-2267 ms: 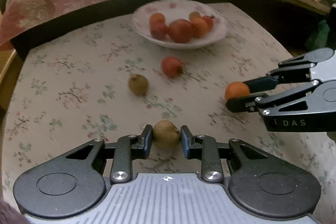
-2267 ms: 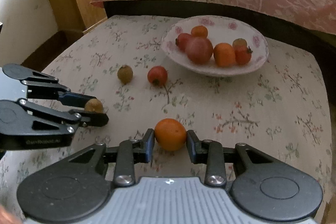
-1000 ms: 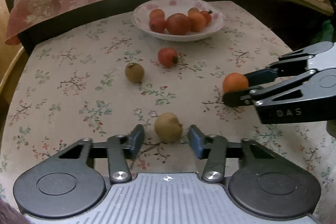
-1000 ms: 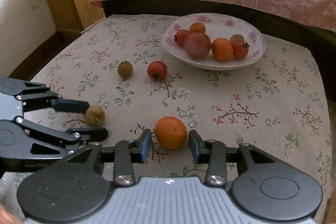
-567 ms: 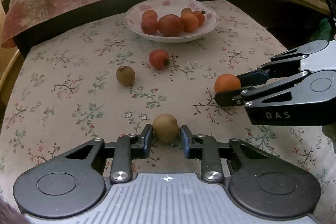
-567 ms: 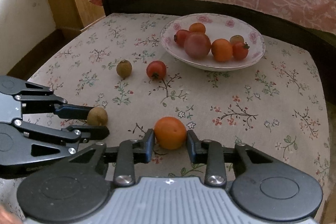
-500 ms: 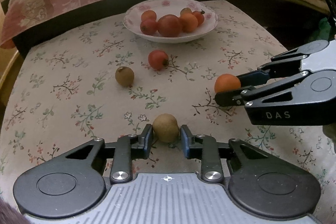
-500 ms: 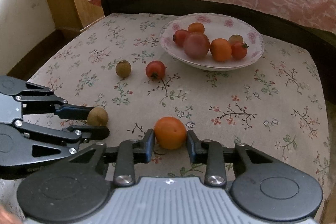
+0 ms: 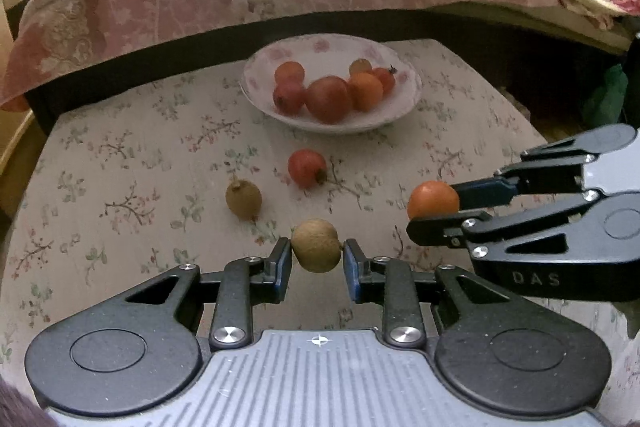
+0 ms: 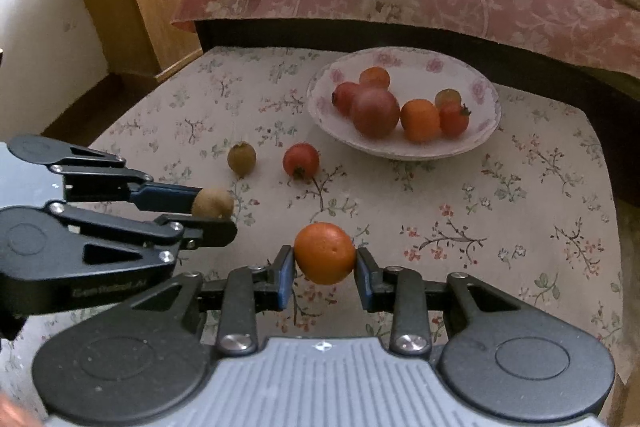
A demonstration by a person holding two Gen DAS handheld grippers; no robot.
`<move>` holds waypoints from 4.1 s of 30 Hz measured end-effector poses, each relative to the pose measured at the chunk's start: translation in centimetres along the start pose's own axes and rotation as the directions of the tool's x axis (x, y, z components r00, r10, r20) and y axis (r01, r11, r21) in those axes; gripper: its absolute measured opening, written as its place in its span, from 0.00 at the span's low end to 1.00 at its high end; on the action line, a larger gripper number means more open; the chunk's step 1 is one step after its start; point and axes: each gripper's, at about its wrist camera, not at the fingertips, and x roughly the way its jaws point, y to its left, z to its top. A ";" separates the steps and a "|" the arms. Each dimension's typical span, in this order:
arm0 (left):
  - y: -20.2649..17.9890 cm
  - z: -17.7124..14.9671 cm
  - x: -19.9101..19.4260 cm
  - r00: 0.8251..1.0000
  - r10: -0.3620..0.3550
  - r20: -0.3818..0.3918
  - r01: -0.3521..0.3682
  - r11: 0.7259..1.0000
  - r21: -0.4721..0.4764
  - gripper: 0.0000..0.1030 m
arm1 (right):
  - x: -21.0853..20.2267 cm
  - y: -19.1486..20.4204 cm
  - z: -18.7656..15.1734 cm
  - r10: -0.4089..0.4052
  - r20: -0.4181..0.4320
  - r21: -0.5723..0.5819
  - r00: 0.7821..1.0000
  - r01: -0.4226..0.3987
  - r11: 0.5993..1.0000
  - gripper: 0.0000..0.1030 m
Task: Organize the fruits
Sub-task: 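Lift the kiwi and tangerine in both tools toward the plate, then carry the kiwi and tangerine in both tools over the plate, then open both tools to drop the kiwi and tangerine onto the plate, then move both tools back toward the last kiwi and red tomato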
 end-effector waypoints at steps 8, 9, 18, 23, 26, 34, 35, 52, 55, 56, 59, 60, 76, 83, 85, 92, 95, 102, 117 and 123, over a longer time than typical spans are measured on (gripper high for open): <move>0.0 1.2 0.0 0.999 -0.005 0.036 0.005 1.000 -0.004 0.34 | -0.6 -0.6 1.2 -0.007 0.040 0.024 0.999 0.006 1.000 0.32; -0.1 1.4 0.1 0.999 -0.007 0.040 0.008 1.000 -0.006 0.34 | -0.6 -0.7 1.3 -0.007 0.044 0.028 0.999 0.006 1.000 0.32; -0.3 3.3 0.6 0.997 -0.027 0.077 0.029 0.999 -0.014 0.35 | -0.8 -2.0 2.6 -0.026 0.079 0.067 0.997 0.020 0.998 0.32; -0.2 4.3 1.2 0.996 -0.022 0.089 0.024 1.000 -0.014 0.35 | -0.7 -2.5 3.3 -0.029 0.091 0.080 0.995 0.022 0.997 0.32; -0.2 5.3 1.6 0.995 -0.018 0.101 0.019 1.000 -0.007 0.34 | -0.5 -3.0 4.1 -0.037 0.105 0.081 0.994 0.029 0.996 0.32; -0.2 8.1 3.3 0.991 -0.011 0.131 0.010 1.000 0.007 0.34 | 0.4 -5.2 6.3 -0.061 0.134 0.090 0.989 0.049 0.995 0.32; -0.2 8.4 3.6 0.991 -0.010 0.132 0.009 1.000 0.008 0.34 | 0.6 -5.5 6.6 -0.064 0.135 0.092 0.989 0.052 0.994 0.32; 0.5 11.5 7.3 0.993 -0.002 0.120 0.000 1.000 0.021 0.33 | 3.8 -8.7 9.1 -0.068 0.143 0.122 0.987 0.050 0.991 0.32; 0.5 11.6 7.6 0.993 0.003 0.118 -0.006 1.000 0.025 0.33 | 4.2 -9.0 9.2 -0.059 0.140 0.132 0.988 0.040 0.990 0.32; 0.5 11.6 7.6 0.993 0.003 0.117 -0.006 1.000 0.024 0.33 | 4.2 -9.1 9.2 -0.056 0.140 0.135 0.989 0.037 0.990 0.32; 0.6 11.7 7.7 0.993 0.003 0.116 -0.005 1.000 0.020 0.34 | 4.3 -9.1 9.2 -0.055 0.143 0.137 0.988 0.035 0.990 0.33; 0.7 11.7 7.8 0.993 0.003 0.116 -0.005 1.000 0.019 0.34 | 4.4 -9.1 9.2 -0.057 0.145 0.137 0.988 0.037 0.990 0.33; 1.1 11.8 7.7 0.992 0.018 0.124 -0.020 1.000 0.011 0.43 | 4.6 -9.3 9.2 -0.052 0.154 0.148 0.987 0.029 0.989 0.33; 1.3 11.8 7.0 0.990 0.031 0.139 -0.034 0.999 0.013 0.48 | 4.3 -9.1 9.2 -0.061 0.165 0.137 0.984 0.039 0.990 0.34; 1.4 11.8 6.7 0.989 0.035 0.142 -0.037 0.999 0.012 0.49 | 4.1 -9.0 9.2 -0.061 0.169 0.139 0.984 0.037 0.990 0.34; 1.8 11.3 5.2 0.988 0.046 0.148 -0.049 0.999 0.012 0.50 | 2.8 -8.0 9.1 -0.052 0.184 0.123 0.982 0.030 0.992 0.34; 2.0 10.7 4.4 0.988 0.057 0.144 -0.061 0.998 0.027 0.52 | 2.1 -7.3 8.8 -0.041 0.186 0.107 0.982 0.021 0.994 0.34; 2.9 8.8 2.3 0.990 0.063 0.125 -0.066 0.998 0.020 0.54 | 1.1 -4.5 7.5 0.012 0.160 0.060 0.987 -0.022 0.998 0.34; 4.6 3.2 -0.1 0.999 0.051 0.016 -0.051 0.999 0.007 0.56 | 3.1 -0.3 3.7 0.106 0.032 0.000 0.994 -0.106 0.994 0.34; 5.0 3.1 -0.1 0.999 0.026 0.021 -0.026 1.000 -0.005 0.57 | 4.8 0.3 4.0 0.095 0.025 -0.007 0.995 -0.095 0.995 0.34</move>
